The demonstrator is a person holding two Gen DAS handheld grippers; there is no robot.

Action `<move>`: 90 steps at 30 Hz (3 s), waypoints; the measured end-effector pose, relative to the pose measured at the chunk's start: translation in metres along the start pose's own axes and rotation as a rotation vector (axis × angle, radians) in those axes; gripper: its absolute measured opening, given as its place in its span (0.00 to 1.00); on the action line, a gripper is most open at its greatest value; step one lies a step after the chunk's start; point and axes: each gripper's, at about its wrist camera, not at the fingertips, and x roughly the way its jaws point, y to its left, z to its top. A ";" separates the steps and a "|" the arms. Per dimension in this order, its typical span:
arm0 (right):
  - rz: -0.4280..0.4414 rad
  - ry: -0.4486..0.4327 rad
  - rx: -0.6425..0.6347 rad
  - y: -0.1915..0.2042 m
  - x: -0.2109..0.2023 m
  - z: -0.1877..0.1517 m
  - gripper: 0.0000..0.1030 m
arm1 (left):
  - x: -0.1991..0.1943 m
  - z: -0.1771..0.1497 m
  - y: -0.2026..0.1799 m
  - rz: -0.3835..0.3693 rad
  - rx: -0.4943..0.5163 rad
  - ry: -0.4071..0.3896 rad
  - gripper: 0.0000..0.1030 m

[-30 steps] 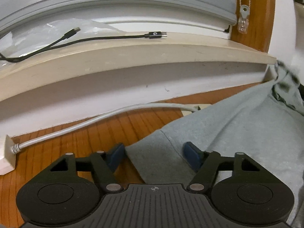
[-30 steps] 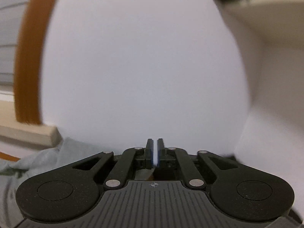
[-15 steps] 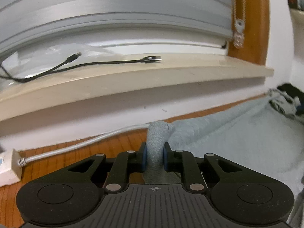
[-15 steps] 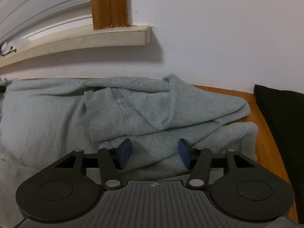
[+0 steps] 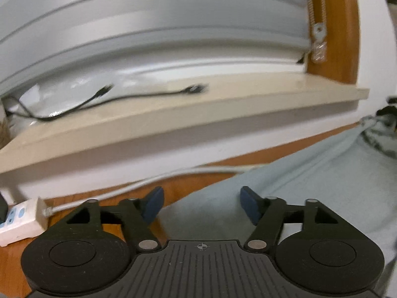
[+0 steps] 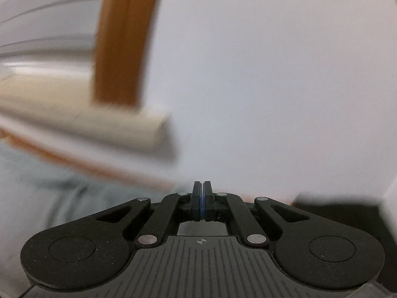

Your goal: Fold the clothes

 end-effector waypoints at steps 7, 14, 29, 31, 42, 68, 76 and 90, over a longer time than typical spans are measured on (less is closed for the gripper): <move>0.095 0.151 0.112 -0.012 0.011 -0.018 0.22 | 0.001 0.011 -0.062 -0.180 0.028 -0.004 0.82; 0.306 0.252 0.142 0.014 -0.018 -0.062 0.52 | 0.009 0.011 -0.110 -0.307 0.047 0.015 0.93; 0.113 0.114 -0.057 0.013 -0.007 -0.029 0.07 | 0.006 -0.014 -0.129 -0.250 0.091 0.053 0.93; 0.073 0.051 -0.013 0.002 -0.002 -0.023 0.09 | 0.006 -0.015 -0.131 -0.241 0.101 0.054 0.93; 0.182 0.269 0.167 -0.055 -0.011 -0.073 0.53 | 0.010 -0.016 -0.128 -0.253 0.072 0.078 0.93; 0.033 0.169 0.271 -0.050 -0.023 -0.096 0.50 | 0.018 -0.018 -0.136 -0.220 0.113 0.123 0.93; 0.298 0.136 0.280 0.035 -0.049 -0.102 0.61 | 0.023 -0.019 -0.142 -0.193 0.150 0.139 0.93; 0.227 0.182 0.214 0.062 -0.063 -0.114 0.61 | 0.003 -0.029 -0.139 -0.205 0.132 0.126 1.00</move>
